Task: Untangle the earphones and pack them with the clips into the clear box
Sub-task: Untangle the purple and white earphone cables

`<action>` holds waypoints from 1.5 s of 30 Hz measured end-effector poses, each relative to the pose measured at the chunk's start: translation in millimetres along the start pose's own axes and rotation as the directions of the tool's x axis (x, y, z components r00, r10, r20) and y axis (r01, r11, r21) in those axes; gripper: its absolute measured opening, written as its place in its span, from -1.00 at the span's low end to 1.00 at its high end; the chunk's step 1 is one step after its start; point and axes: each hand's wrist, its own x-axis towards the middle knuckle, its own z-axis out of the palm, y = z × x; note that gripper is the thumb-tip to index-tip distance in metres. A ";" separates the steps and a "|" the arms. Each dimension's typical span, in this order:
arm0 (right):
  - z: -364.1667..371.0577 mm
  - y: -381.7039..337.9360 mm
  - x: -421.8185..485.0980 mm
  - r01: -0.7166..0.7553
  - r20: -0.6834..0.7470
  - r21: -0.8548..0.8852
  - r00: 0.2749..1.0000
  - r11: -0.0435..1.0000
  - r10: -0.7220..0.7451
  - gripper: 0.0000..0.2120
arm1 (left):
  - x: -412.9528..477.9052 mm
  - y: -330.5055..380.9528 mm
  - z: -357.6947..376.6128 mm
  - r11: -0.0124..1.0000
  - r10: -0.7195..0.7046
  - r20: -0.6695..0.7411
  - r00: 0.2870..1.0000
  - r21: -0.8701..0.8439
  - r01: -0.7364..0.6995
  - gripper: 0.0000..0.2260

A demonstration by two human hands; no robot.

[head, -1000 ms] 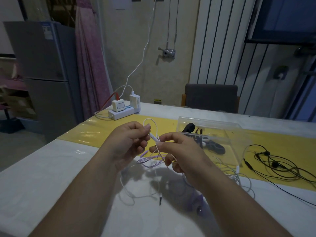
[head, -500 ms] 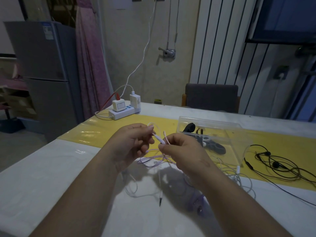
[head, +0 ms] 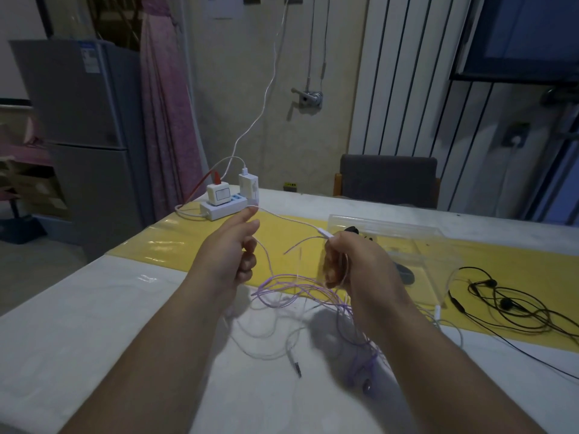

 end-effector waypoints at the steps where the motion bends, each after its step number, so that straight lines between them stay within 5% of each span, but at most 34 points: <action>1: -0.4 0.1 0.1 0.022 0.006 0.005 1.000 1.000 -0.022 -0.77 | 1.1 0.1 -0.7 1.000 0.005 -0.022 1.000 -0.017 -0.005 -0.74; 8: -2.4 -5.7 -4.0 -0.043 0.075 0.147 0.997 0.988 0.032 -0.79 | 4.4 4.6 -6.2 0.993 0.102 -0.259 0.960 -0.036 -0.115 -0.78; 13: -4.0 -7.7 -3.9 -0.102 0.114 0.159 0.990 0.982 0.084 -0.72 | 6.1 4.3 -8.1 0.998 0.041 -0.343 0.938 -0.028 -0.054 -0.83; 20: 1.9 1.7 -5.3 -0.079 0.170 -0.248 0.978 0.965 0.124 -0.77 | 6.0 4.3 -10.3 0.999 -0.021 -0.433 0.901 0.037 0.041 -0.71; 24: 3.8 4.1 -5.2 -0.095 0.172 -0.310 0.973 0.946 0.154 -0.78 | -4.3 4.5 -1.7 0.934 0.338 -0.231 0.912 0.199 -0.296 -0.95; 27: 2.7 3.2 -4.9 -0.099 0.150 -0.309 0.977 0.946 0.151 -0.77 | -10.2 -0.6 1.6 0.759 0.538 0.013 0.843 0.429 -0.490 -0.66; 30: 3.1 2.9 -5.1 -0.100 0.147 -0.309 0.977 0.946 0.152 -0.76 | -13.9 -5.3 4.4 0.569 0.506 0.257 0.824 0.619 -0.542 -0.52; 34: 3.5 3.0 -4.5 -0.101 0.141 -0.255 0.980 0.962 0.141 -0.71 | -9.9 -11.7 7.2 0.408 0.424 0.360 0.831 0.743 -0.530 -0.77; 45: -7.7 -6.7 0.1 -0.243 0.137 0.127 0.965 0.962 0.225 -0.76 | 3.9 -7.7 -6.9 0.559 0.621 -0.126 0.773 0.763 -0.325 -0.87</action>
